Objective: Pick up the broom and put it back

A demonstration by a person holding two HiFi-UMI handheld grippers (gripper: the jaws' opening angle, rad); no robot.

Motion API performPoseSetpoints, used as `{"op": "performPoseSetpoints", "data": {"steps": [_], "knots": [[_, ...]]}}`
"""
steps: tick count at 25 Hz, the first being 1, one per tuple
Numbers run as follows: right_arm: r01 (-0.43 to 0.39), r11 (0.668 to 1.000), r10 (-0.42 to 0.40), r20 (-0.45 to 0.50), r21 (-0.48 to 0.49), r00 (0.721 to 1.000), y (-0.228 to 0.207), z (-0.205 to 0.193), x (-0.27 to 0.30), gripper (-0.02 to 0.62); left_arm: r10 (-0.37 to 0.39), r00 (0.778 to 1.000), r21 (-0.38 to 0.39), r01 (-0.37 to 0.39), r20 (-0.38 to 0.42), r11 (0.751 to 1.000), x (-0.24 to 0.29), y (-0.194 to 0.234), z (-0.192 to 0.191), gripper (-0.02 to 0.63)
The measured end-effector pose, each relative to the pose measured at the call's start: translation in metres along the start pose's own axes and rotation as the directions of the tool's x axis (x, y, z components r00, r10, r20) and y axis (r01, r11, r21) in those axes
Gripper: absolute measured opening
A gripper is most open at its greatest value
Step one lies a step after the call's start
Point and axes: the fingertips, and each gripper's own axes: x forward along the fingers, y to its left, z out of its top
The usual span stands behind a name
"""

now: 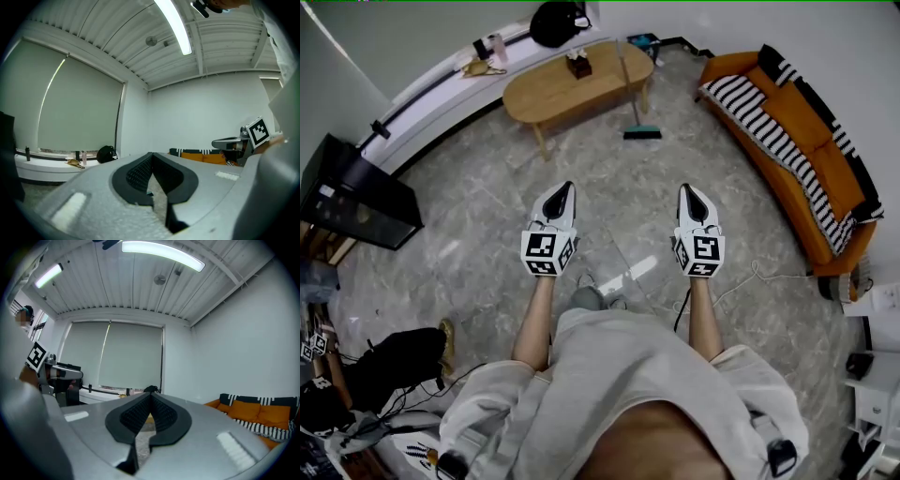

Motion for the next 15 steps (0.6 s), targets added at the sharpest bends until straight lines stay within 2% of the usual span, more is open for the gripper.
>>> {"op": "performPoseSetpoints", "data": {"steps": [8, 15], "knots": [[-0.005, 1.000, 0.005, -0.009, 0.004, 1.000, -0.008, -0.006, 0.031, 0.002, -0.006, 1.000, -0.012, 0.006, -0.013, 1.000, 0.030, 0.014, -0.011, 0.000], [0.002, 1.000, -0.002, -0.022, -0.007, 1.000, -0.027, -0.010, 0.094, 0.002, -0.038, 0.999, -0.022, 0.038, -0.020, 0.999, 0.101, 0.039, -0.017, 0.000]]}}
